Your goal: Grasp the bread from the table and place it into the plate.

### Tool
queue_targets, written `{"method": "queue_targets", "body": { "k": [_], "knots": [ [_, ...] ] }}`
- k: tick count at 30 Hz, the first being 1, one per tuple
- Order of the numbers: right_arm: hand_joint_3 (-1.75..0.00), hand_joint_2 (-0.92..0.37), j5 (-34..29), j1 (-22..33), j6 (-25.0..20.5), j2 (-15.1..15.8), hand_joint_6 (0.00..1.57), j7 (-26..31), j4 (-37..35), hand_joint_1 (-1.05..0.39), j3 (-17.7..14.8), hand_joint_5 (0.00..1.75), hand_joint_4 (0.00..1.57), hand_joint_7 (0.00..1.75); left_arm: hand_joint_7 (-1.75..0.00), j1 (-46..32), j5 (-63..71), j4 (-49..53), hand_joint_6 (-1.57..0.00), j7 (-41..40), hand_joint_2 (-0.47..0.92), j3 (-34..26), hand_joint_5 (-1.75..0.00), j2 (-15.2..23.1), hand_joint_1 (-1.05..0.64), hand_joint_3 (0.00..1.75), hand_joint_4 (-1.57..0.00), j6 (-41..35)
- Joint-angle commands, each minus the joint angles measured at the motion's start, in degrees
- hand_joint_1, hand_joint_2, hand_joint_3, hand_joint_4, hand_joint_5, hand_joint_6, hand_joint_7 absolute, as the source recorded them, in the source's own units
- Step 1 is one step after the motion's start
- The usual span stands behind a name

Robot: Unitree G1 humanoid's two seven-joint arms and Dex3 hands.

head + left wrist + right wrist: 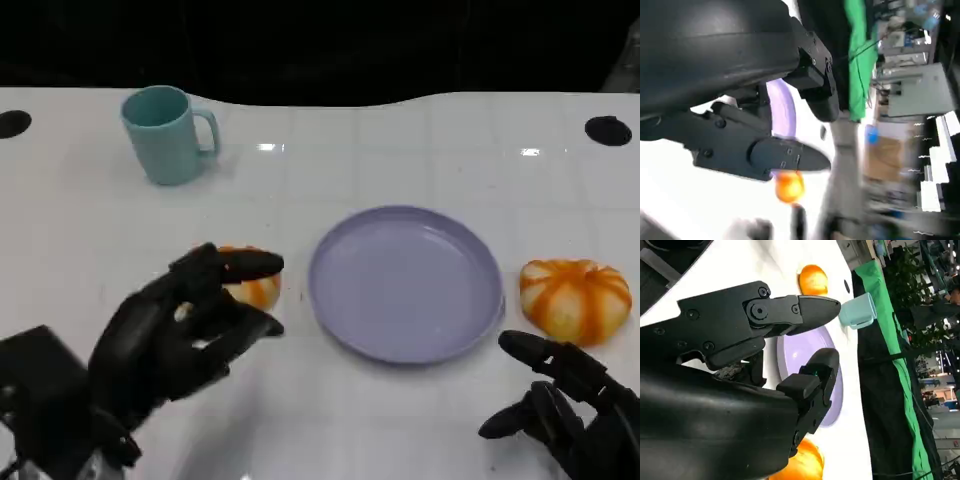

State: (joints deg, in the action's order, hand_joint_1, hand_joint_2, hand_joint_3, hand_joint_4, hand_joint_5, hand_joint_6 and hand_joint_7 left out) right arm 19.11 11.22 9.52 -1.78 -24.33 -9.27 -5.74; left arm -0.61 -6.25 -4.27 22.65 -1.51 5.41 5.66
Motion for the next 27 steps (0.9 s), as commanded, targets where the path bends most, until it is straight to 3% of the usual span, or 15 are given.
{"method": "queue_targets", "body": {
  "k": [1,5,8,11,19,27],
  "knots": [
    [-0.29,-0.92,-0.22,-0.4,0.76,0.62,0.86,0.15,-0.2,-0.76,-0.17,1.18,0.71,0.54,-0.32,2.13,11.17,-2.25,-0.35,-5.14,0.91,1.43,-1.02,4.62,-0.54,0.06,-0.06,4.59],
    [-0.29,-0.92,-0.28,-0.48,0.94,0.55,0.85,0.19,-0.34,-0.76,-0.17,1.18,0.7,0.55,-0.25,2.66,14.94,-2.43,-0.36,-7.27,0.91,2.2,-0.95,5.94,-0.51,0.02,-0.04,6.19],
    [-0.29,-0.92,0.0,-0.5,0.26,0.22,0.86,0.49,0.22,-0.76,-0.05,1.18,0.71,0.55,-0.2,4.04,25.13,-3.48,-0.33,-9.95,0.84,3.53,-0.83,10.33,-0.5,0.01,-0.01,8.24],
    [-0.28,-0.92,0.37,-0.48,0.08,0.1,0.86,0.34,0.34,-0.76,-0.07,1.18,0.71,0.55,-0.18,4.14,27.56,-3.81,-0.32,-10.88,0.82,4.13,-0.79,11.28,-0.5,0.0,0.0,8.14],
    [-0.29,-0.92,-0.01,-0.12,-0.66,0.32,0.85,1.0,1.24,-0.75,0.01,1.18,0.71,0.56,-0.06,4.93,38.28,-5.24,-0.22,-8.65,0.79,7.87,-0.31,17.05,-0.53,0.01,0.0,4.43],
    [-0.3,-0.92,-0.7,0.25,-0.42,0.29,0.83,1.43,1.9,-0.76,0.68,1.19,0.69,0.56,-0.03,9.54,44.9,-2.04,-0.2,-7.51,0.77,12.1,-0.24,18.85,-0.49,0.0,0.0,0.43]
  ]
}}
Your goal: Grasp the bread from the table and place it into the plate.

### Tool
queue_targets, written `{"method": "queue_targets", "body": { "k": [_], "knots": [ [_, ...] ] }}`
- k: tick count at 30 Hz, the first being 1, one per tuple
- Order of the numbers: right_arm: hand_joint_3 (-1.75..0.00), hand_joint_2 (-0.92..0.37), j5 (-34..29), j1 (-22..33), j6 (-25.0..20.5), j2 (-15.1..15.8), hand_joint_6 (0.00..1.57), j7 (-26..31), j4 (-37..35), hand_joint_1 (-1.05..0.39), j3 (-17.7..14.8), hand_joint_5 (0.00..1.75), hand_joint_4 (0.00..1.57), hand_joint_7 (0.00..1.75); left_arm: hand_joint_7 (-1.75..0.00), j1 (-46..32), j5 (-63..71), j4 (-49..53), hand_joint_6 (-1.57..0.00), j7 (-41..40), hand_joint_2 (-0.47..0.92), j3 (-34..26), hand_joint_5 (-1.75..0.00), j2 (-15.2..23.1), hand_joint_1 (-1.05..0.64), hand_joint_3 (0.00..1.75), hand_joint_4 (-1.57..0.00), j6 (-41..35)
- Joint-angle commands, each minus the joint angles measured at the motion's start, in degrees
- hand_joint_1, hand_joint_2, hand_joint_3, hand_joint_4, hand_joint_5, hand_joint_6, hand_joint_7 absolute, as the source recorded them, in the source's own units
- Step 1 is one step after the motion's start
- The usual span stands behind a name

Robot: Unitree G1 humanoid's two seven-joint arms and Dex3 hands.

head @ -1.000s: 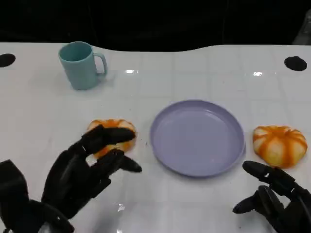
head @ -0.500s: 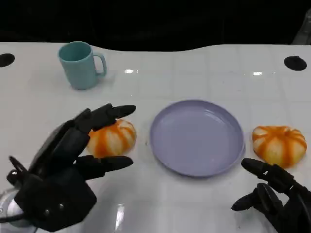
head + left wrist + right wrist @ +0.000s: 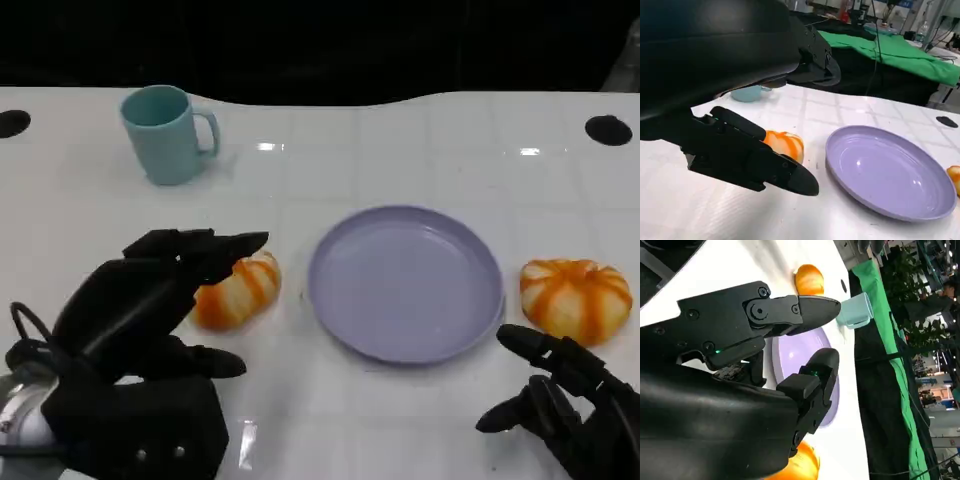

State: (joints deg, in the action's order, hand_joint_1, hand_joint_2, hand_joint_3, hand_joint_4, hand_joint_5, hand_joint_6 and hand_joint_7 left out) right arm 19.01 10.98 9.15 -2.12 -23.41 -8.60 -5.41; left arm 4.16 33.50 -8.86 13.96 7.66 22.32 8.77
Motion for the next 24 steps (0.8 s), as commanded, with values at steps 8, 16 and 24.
{"method": "queue_targets", "body": {
  "k": [8,16,24],
  "knots": [
    [-0.3,-0.92,-0.06,1.0,-0.36,0.57,0.82,0.41,1.56,-0.76,0.55,1.18,0.68,0.56,-0.02,6.4,7.67,4.27,-0.21,0.37,0.75,5.34,-0.28,2.1,-0.44,0.0,0.0,-4.89],
    [-0.31,-0.92,-0.88,0.84,1.98,0.43,0.83,0.25,-0.29,-0.76,0.67,1.2,0.68,0.58,-0.01,12.89,11.84,14.06,-0.17,-2.19,0.77,9.4,-0.2,0.92,-0.36,0.0,-0.01,-6.77],
    [-0.3,-0.92,-0.02,0.81,1.84,0.67,0.82,-0.61,-0.71,-0.76,0.26,1.2,0.68,0.58,-0.01,19.36,14.6,24.7,-0.17,-4.81,0.78,13.13,-0.22,-1.44,-0.36,0.0,-0.02,-10.04]
  ]
}}
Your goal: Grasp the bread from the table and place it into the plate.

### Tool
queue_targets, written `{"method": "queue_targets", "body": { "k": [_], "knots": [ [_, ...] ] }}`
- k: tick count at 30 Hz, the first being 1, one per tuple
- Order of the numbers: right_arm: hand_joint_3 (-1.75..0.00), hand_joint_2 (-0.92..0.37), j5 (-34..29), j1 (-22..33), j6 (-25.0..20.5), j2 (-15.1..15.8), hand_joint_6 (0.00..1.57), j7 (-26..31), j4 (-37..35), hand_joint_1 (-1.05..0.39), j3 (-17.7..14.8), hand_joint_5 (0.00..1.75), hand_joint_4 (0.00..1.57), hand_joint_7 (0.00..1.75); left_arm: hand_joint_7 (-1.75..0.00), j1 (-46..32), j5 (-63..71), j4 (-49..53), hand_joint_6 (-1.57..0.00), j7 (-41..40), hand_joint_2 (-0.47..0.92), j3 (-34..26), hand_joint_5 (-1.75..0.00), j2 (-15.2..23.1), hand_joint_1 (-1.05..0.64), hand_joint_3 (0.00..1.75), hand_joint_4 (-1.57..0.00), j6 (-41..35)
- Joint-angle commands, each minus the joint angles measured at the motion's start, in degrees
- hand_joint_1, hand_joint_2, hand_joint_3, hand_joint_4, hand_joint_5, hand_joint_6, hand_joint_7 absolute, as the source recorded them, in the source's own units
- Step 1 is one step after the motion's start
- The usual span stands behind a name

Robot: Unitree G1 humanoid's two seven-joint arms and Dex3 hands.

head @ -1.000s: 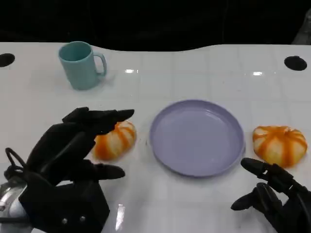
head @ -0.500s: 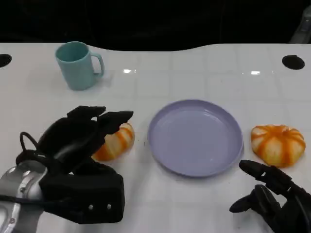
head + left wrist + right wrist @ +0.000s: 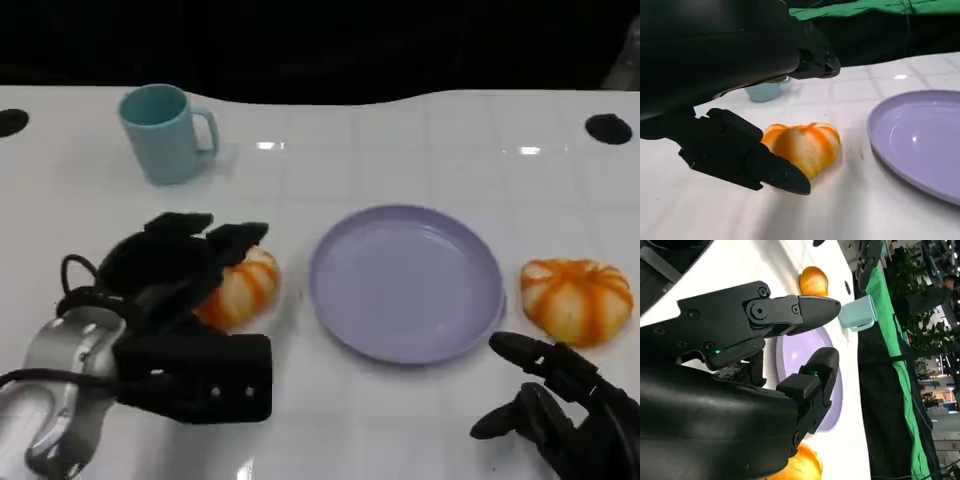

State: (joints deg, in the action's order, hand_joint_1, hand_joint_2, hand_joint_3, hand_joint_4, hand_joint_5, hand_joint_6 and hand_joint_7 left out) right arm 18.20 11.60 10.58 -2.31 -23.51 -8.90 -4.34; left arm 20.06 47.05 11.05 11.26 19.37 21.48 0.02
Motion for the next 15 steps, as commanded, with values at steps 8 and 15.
{"method": "queue_targets", "body": {
  "k": [8,15],
  "knots": [
    [-0.28,-0.92,1.04,0.38,0.04,0.8,0.83,-0.7,-0.18,-0.77,-1.2,1.2,0.69,0.6,0.0,8.63,1.53,13.04,-0.16,-2.9,0.8,4.71,-0.19,-1.76,-0.36,0.01,-0.03,-2.43],
    [-0.27,-0.92,0.9,1.39,-0.25,0.65,0.84,-0.68,0.59,-0.77,-0.9,1.2,0.7,0.6,-0.01,13.37,0.94,23.04,-0.18,-5.07,0.81,7.06,-0.17,-3.08,-0.35,0.01,-0.07,-0.85]
  ]
}}
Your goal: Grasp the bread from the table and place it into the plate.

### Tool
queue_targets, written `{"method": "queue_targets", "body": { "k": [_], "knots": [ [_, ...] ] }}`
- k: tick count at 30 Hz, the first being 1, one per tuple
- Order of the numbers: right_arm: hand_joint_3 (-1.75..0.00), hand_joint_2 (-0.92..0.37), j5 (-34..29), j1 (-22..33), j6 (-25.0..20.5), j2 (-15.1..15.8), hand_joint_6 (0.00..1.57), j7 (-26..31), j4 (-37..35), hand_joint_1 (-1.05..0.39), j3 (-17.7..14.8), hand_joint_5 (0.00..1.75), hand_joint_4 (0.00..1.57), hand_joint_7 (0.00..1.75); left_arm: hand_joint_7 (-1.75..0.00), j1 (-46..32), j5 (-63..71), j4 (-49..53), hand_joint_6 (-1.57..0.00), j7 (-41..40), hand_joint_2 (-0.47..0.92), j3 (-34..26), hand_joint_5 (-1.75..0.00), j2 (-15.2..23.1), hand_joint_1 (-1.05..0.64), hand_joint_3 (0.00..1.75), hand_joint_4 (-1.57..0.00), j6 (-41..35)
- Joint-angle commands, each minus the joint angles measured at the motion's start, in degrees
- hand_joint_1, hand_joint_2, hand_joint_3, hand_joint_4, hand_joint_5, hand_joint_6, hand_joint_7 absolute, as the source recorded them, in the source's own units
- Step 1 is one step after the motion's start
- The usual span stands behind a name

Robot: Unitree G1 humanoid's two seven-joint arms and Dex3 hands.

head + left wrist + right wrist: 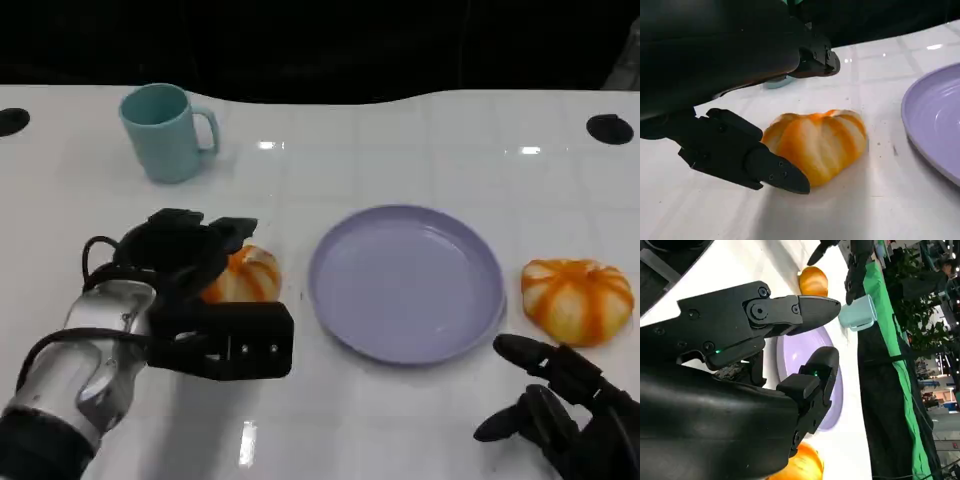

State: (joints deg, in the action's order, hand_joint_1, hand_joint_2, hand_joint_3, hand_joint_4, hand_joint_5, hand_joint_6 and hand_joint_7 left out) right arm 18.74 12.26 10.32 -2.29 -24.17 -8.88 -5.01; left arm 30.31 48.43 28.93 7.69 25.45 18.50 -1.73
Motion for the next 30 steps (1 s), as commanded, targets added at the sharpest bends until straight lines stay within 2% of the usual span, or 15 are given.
{"method": "queue_targets", "body": {
  "k": [1,10,15,19,20,22,24,25,26,27,28,29,30],
  "knots": [
    [-0.28,-0.92,0.26,0.78,0.17,0.68,0.83,-0.11,0.46,-0.77,-0.2,1.2,0.69,0.6,-0.01,3.83,-0.66,6.64,-0.18,-1.53,0.82,1.24,-0.16,-0.39,-0.37,0.01,-0.08,1.11],
    [-0.28,-0.92,0.59,0.97,0.04,0.43,0.84,-0.08,0.53,-0.76,-0.19,1.19,0.7,0.61,-0.01,10.68,-2.93,22.38,-0.24,-3.29,0.79,3.47,-0.13,-4.19,-0.44,0.0,-0.16,4.23],
    [-0.26,-0.92,0.83,1.03,-0.83,0.38,0.85,0.07,1.02,-0.76,-0.16,1.18,0.71,0.6,-0.01,13.07,-3.02,28.66,-0.26,-5.38,0.77,4.68,-0.12,-5.69,-0.43,0.0,-0.19,6.18],
    [-0.26,-0.92,0.64,0.72,-0.39,0.5,0.85,-0.03,0.63,-0.76,-0.15,1.17,0.72,0.6,-0.02,14.48,-3.74,33.55,-0.29,-8.53,0.81,5.06,-0.11,-6.8,-0.38,0.01,-0.24,8.94],
    [-0.26,-0.92,0.35,0.75,-0.44,0.49,0.85,0.34,0.75,-0.77,-0.12,1.17,0.72,0.6,-0.03,14.71,-3.72,34.46,-0.41,-10.03,0.87,5.22,-0.12,-6.85,-0.32,0.03,-0.34,9.86],
    [-0.26,-0.92,0.37,0.78,-0.5,0.59,0.85,0.25,0.87,-0.78,-0.09,1.17,0.72,0.59,-0.07,14.99,-5.1,35.9,-0.58,-13.26,0.91,4.16,-0.19,-7.02,-0.24,0.11,-0.55,12.05],
    [-0.26,-0.92,0.64,0.83,-0.59,0.61,0.84,0.03,0.97,-0.77,-0.09,1.17,0.72,0.59,-0.12,15.25,-6.55,36.98,-0.88,-15.44,0.92,3.1,-0.36,-7.26,-0.21,0.16,-0.86,13.45],
    [-0.26,-0.92,0.58,0.86,-0.53,0.59,0.84,0.09,1.03,-0.77,-0.07,1.17,0.72,0.59,-0.12,15.43,-7.26,37.6,-0.93,-16.55,0.92,2.53,-0.39,-7.38,-0.21,0.16,-0.91,13.75],
    [-0.26,-0.92,0.45,0.95,-0.57,0.54,0.84,0.29,1.25,-0.77,-0.01,1.17,0.72,0.59,-0.22,15.33,-7.73,38.13,-1.06,-19.0,0.92,2.11,-0.83,-7.45,-0.2,0.14,-0.92,14.33],
    [-0.26,-0.92,0.35,1.03,-0.61,0.49,0.84,0.48,1.43,-0.77,0.03,1.17,0.72,0.59,-0.87,15.14,-8.11,38.6,-0.93,-21.51,0.92,1.75,-1.37,-7.53,-0.18,0.15,-0.86,14.99],
    [-0.26,-0.92,0.29,1.08,-0.64,0.46,0.84,0.61,1.55,-0.78,0.06,1.17,0.72,0.59,-1.29,15.03,-8.34,39.03,-0.78,-23.32,0.92,1.56,-1.55,-7.59,-0.17,0.17,-0.85,15.52],
    [-0.26,-0.92,0.25,0.97,-0.27,0.5,0.84,0.46,1.23,-0.78,0.02,1.17,0.72,0.59,-1.55,14.98,-8.64,39.53,-0.69,-24.54,0.92,1.37,-1.67,-7.58,-0.16,0.22,-0.84,16.03],
    [-0.26,-0.92,0.24,0.87,0.03,0.54,0.84,0.33,0.96,-0.78,-0.02,1.17,0.72,0.59,-1.65,15.03,-8.88,39.96,-0.65,-25.11,0.92,1.31,-1.71,-7.59,-0.16,0.31,-0.83,16.35]
  ]
}}
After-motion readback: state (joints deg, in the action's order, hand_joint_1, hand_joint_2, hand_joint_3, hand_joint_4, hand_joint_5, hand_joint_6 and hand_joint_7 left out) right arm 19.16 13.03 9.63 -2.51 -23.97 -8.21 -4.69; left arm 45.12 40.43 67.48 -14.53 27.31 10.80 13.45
